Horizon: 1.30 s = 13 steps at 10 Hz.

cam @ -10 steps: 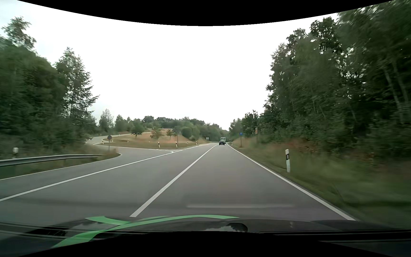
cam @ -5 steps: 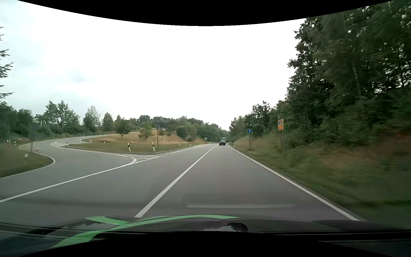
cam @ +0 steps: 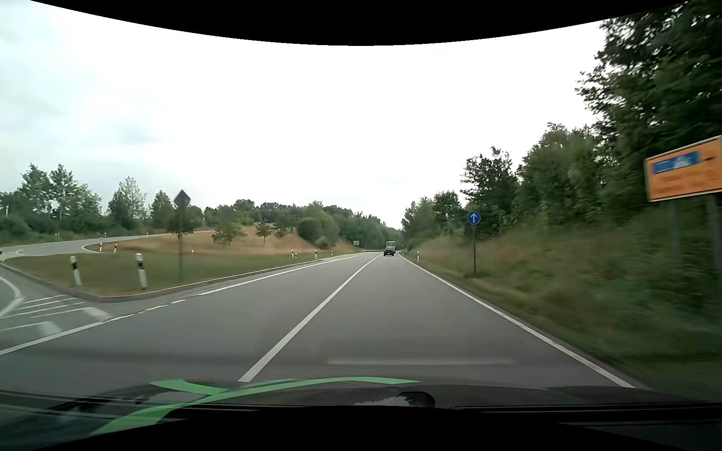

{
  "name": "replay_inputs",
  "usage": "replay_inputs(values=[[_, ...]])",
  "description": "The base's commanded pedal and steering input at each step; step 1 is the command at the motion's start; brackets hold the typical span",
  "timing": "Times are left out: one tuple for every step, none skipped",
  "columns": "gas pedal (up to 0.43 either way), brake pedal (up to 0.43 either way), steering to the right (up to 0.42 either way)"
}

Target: Follow the waypoints while adhering to traffic rules and regulations

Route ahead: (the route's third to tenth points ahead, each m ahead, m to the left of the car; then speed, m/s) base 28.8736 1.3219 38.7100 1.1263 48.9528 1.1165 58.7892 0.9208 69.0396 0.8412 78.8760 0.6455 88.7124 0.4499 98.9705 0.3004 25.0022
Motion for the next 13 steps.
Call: replay_inputs(values=[[0.087, 0.0, 0.003], [0.11, 0.0, 0.003], [0.13, 0.0, 0.002], [0.138, 0.0, 0.002], [0.157, 0.0, 0.002], [0.157, 0.0, 0.002], [0.169, 0.0, 0.002], [0.169, 0.0, 0.002], [0.177, 0.0, 0.002], [0.177, 0.0, 0.001], [0.189, 0.0, 0.001], [0.189, 0.0, 0.001], [0.189, 0.0, 0.0]])
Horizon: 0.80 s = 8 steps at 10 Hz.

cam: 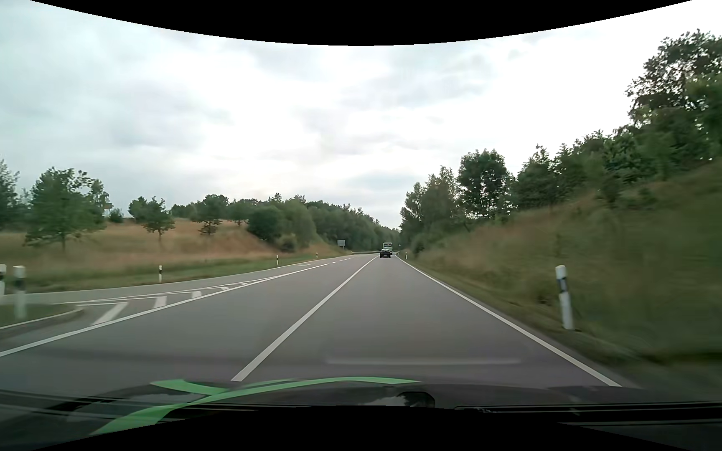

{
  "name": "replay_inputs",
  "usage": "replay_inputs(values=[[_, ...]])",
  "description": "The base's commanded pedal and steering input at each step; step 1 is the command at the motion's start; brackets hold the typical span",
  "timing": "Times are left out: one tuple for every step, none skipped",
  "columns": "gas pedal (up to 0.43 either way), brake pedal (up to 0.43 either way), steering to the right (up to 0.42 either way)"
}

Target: Follow the waypoints while adhering to traffic rules and regulations

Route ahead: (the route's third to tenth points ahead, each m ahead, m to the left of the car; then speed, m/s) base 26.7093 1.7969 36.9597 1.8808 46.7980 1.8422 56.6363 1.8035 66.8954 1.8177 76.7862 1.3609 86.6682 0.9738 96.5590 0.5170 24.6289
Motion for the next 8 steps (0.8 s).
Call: replay_inputs(values=[[0.189, 0.0, 0.0], [0.189, 0.0, 0.0], [0.209, 0.0, 0.0], [0.228, 0.0, 0.0], [0.228, 0.0, 0.0], [0.24, 0.0, 0.0], [0.248, 0.0, 0.0], [0.26, 0.0, 0.0]])
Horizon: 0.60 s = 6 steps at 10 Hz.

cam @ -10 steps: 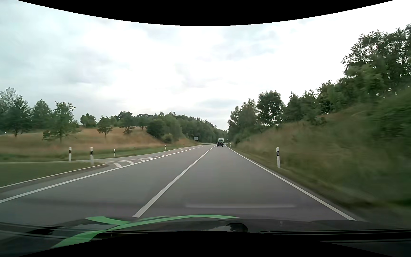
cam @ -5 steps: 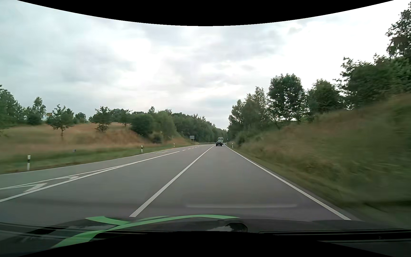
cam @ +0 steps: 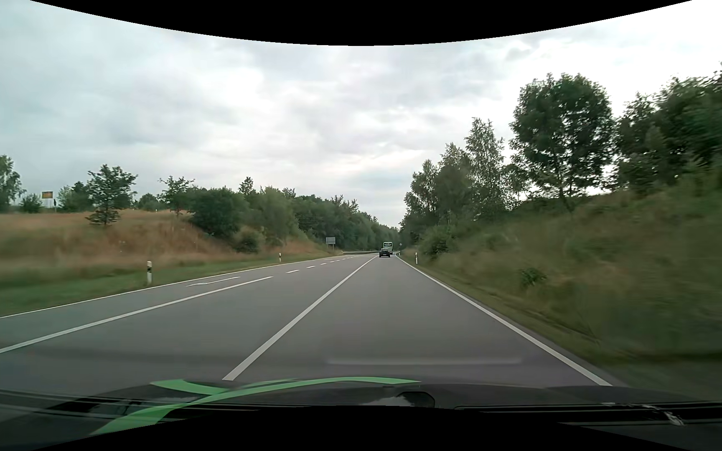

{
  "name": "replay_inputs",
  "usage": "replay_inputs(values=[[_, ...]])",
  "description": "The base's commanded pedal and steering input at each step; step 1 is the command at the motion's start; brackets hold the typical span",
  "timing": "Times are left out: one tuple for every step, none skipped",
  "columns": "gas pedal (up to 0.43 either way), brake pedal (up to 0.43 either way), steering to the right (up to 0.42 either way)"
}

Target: Follow the waypoints while adhering to traffic rules and regulations

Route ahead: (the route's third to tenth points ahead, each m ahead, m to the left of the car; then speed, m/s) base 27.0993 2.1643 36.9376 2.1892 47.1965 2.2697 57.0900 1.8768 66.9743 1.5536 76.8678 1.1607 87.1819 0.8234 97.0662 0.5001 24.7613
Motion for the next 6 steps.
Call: replay_inputs(values=[[0.26, 0.0, 0.0], [0.268, 0.0, 0.0], [0.268, 0.0, 0.0], [0.28, 0.0, 0.0], [0.287, 0.0, 0.0], [0.287, 0.0, 0.0]])
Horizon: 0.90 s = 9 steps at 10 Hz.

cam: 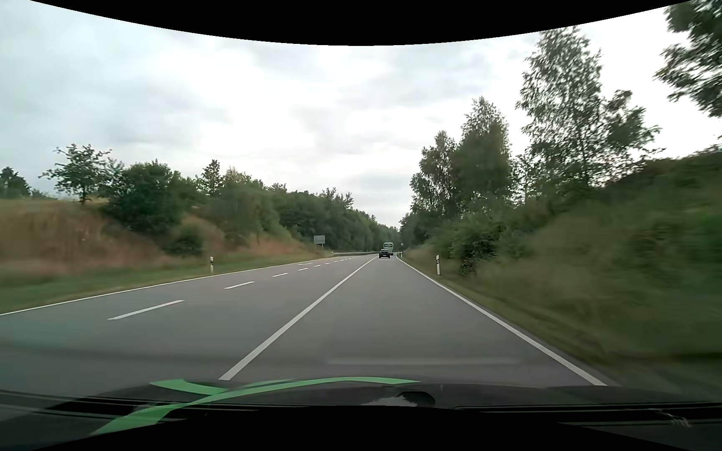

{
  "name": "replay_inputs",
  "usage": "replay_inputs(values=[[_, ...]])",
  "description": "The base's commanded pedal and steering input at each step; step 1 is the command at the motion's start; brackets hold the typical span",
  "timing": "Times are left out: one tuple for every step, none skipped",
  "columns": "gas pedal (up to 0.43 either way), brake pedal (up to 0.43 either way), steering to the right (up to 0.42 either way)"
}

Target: Follow the waypoints while adhering to traffic rules and regulations

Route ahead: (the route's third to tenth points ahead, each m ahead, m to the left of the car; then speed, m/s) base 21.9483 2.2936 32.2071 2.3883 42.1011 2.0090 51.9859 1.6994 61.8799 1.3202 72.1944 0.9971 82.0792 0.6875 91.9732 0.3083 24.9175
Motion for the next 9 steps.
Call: replay_inputs(values=[[0.299, 0.0, 0.0], [0.311, 0.0, 0.0], [0.319, 0.0, 0.0], [0.319, 0.0, 0.0], [0.331, 0.0, 0.0], [0.331, 0.0, 0.0], [0.319, 0.0, 0.0], [0.28, 0.0, 0.0], [0.268, 0.0, 0.0]])
